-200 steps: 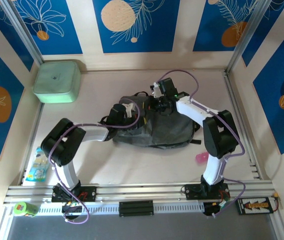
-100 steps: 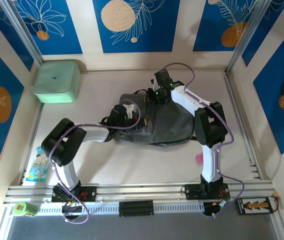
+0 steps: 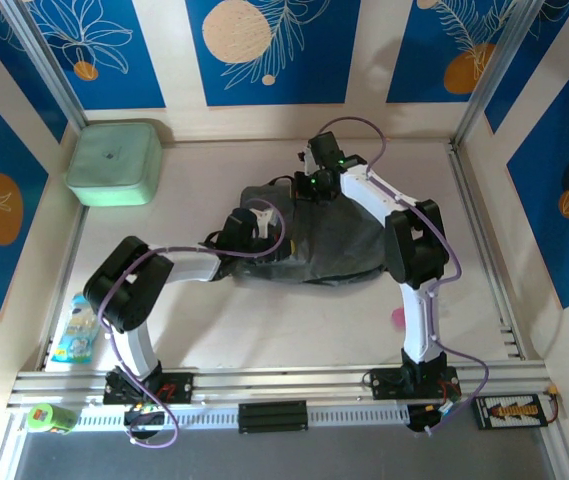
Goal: Pack the student bag
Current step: Zip the student bag at the center of the table.
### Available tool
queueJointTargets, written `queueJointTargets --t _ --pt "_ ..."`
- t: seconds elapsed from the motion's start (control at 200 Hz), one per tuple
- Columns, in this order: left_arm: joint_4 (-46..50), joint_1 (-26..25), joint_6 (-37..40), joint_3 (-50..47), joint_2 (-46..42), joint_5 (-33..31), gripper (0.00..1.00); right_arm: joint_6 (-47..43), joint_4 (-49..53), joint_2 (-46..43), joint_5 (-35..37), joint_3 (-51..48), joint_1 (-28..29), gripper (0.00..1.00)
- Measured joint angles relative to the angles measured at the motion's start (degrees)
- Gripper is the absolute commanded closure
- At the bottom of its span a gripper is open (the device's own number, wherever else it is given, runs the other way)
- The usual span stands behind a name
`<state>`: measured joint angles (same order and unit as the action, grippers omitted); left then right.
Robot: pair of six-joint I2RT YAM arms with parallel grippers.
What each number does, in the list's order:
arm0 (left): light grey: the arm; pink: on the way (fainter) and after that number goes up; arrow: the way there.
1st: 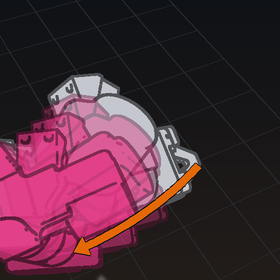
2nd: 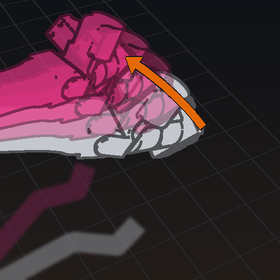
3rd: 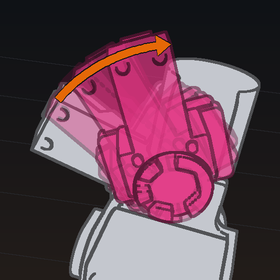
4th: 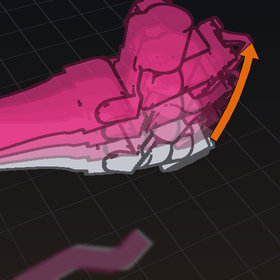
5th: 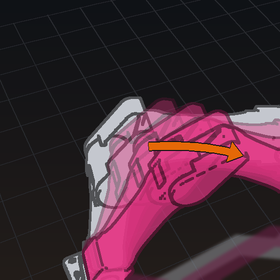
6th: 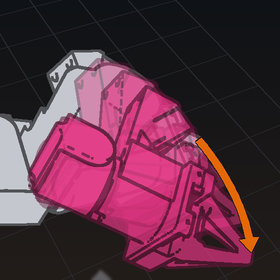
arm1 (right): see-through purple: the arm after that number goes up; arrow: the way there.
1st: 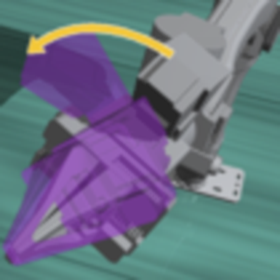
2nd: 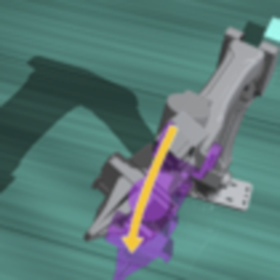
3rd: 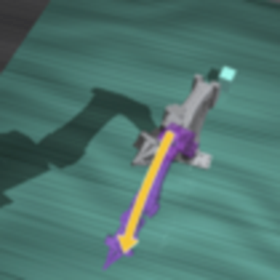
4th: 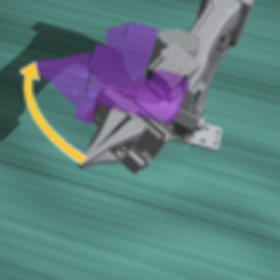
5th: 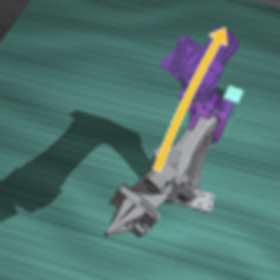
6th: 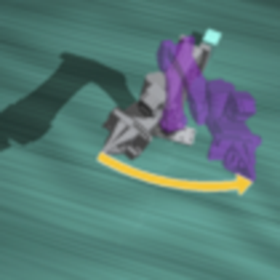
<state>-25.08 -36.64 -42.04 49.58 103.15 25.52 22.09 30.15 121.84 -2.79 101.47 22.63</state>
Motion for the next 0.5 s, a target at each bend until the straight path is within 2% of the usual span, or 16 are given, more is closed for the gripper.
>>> queueJointTargets --t 0.25,0.265,0.315,0.35,0.4,0.5 --pt "1.33 -0.02 0.59 0.55 0.00 -0.07 1.00 -3.91 -5.44 0.37 -1.16 0.15 -0.68 1.00" --pt "1.53 -0.02 0.59 0.68 0.00 -0.07 1.00 -4.09 -5.57 0.37 -1.31 0.15 -0.70 0.96" --pt "2.05 -0.02 0.63 1.05 -0.02 -0.07 1.00 -4.24 -5.79 0.37 -1.55 0.15 -0.70 0.66" --pt "2.64 -0.02 0.72 1.27 -0.07 -0.02 1.00 -4.09 -5.81 0.37 -1.27 0.15 -0.70 0.52" --pt "4.42 -0.20 1.01 1.38 -0.22 0.24 1.00 -3.85 -6.93 0.37 0.57 0.44 -0.92 0.43" --pt "7.82 -0.79 1.33 1.36 -0.44 0.87 0.85 -2.60 -8.55 -0.13 4.28 1.05 -2.56 0.31"
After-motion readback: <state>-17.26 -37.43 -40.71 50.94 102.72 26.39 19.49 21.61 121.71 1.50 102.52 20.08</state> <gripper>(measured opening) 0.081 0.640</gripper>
